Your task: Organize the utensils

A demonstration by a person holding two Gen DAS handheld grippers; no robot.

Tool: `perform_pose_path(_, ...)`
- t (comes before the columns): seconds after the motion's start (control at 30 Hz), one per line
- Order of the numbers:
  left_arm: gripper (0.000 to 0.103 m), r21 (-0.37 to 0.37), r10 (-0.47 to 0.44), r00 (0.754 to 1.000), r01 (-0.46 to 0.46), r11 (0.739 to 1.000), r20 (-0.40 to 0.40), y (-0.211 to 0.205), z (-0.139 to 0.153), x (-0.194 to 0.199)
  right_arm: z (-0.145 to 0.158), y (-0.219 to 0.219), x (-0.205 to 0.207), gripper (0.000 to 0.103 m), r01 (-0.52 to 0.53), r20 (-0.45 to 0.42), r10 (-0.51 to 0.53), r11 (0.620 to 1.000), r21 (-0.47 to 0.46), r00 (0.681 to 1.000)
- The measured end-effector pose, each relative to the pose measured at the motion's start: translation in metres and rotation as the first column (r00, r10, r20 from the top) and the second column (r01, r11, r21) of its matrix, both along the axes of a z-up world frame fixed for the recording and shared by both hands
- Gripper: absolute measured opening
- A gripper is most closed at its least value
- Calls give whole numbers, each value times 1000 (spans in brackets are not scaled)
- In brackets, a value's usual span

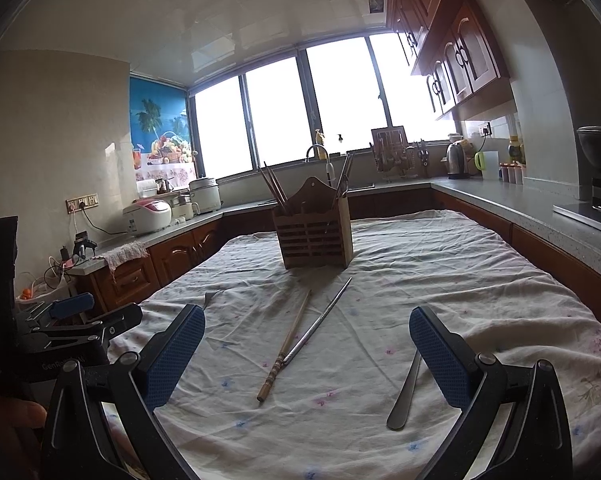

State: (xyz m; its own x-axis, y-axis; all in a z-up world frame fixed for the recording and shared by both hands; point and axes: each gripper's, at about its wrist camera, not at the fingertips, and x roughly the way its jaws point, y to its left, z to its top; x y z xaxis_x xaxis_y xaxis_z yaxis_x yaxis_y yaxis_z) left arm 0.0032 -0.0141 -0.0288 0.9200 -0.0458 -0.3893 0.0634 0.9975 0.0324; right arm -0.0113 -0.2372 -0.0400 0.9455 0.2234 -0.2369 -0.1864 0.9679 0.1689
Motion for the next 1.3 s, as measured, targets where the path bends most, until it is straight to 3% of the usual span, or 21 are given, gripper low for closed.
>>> perform_pose_path(1.3, 103, -9, -21, 1000, 21, 1000, -12, -2, 1, 8, 2, 1, 3, 103, -6, 1, 6, 1000, 4, 1000)
